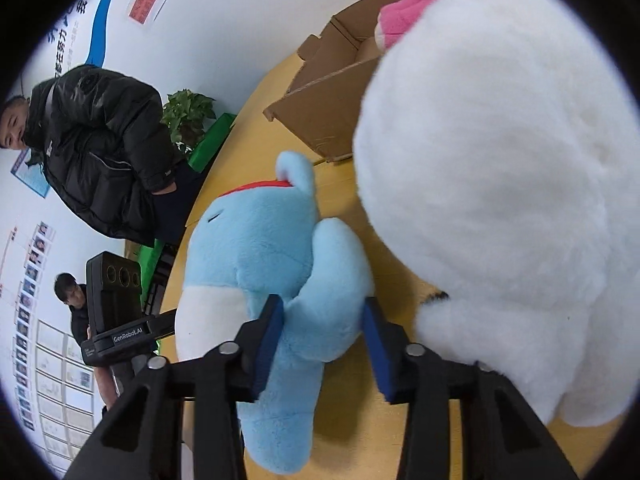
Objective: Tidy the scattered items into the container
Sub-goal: 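Close both grippers on the light blue plush's body, then lift the light blue plush with both grippers and lower it beside the pink bear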
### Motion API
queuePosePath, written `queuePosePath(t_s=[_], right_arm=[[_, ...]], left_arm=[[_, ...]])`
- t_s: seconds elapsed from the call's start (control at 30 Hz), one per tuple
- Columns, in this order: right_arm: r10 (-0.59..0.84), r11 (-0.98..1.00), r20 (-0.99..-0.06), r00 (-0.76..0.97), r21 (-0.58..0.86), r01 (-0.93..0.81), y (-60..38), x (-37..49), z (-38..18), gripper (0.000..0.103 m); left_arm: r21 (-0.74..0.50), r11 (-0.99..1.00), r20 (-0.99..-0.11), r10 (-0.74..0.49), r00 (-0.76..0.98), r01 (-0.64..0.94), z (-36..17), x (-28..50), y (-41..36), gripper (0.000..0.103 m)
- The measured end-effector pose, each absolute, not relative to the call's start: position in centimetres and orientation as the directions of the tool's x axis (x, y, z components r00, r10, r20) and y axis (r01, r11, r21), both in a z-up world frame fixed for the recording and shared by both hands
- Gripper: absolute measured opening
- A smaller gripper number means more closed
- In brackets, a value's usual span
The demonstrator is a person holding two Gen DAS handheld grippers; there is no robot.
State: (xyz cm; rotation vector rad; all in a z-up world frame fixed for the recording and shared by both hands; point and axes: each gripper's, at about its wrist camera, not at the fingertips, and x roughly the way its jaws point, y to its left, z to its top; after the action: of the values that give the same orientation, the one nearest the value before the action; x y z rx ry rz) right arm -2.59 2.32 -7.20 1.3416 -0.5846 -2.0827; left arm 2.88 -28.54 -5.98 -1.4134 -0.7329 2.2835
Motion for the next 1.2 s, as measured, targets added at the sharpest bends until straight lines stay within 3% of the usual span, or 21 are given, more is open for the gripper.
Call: queuePosePath(t_s=[0.27,0.47,0.5,0.73,0.9,1.07,1.2], right_arm=[[-0.666,-0.743,-0.703,-0.250,0.594,0.309,-0.8,-3.2,-7.9,0.033],[-0.635,-0.762,-0.704,-0.319,0.501,0.411,-0.4,-1.9,-5.0,0.017],[-0.629,-0.766,-0.694,-0.350,0.475,0.433,-0.1,-1.5,-4.0,0.013],[-0.626,-0.779,-0.570,-0.533,0.415,0.471,3.8,-3.0,3.3,0.012],[-0.596,-0.803,-0.531,-0.603,0.411,0.431,5.9,-10.1,7.0,0.012],[-0.517,-0.855,-0.594,-0.617,0.391,0.340,7.0,-19.2,6.7,0.012],[-0.467,-0.884,-0.719,-0.515,0.385,0.264,7.0,-25.3,1.8,0.012]], left_arm=[[-0.527,-0.850,-0.758,0.483,-0.439,-0.025,-5.7,3.7,-28.3,0.029],[-0.469,-0.881,-0.767,0.439,-0.468,-0.059,-2.5,3.2,-26.1,0.025],[-0.463,-0.883,-0.762,0.437,-0.478,-0.070,-1.6,3.0,-25.7,0.025],[-0.433,-0.870,-0.619,0.477,-0.624,-0.235,9.0,-1.7,-22.8,0.025],[-0.345,-0.887,-0.600,0.459,-0.655,-0.306,13.6,-10.7,-19.9,0.025],[-0.305,-0.904,-0.657,0.428,-0.620,-0.300,11.9,-20.4,-17.1,0.025],[-0.282,-0.931,-0.767,0.364,-0.529,-0.233,5.7,-25.7,-15.6,0.025]])
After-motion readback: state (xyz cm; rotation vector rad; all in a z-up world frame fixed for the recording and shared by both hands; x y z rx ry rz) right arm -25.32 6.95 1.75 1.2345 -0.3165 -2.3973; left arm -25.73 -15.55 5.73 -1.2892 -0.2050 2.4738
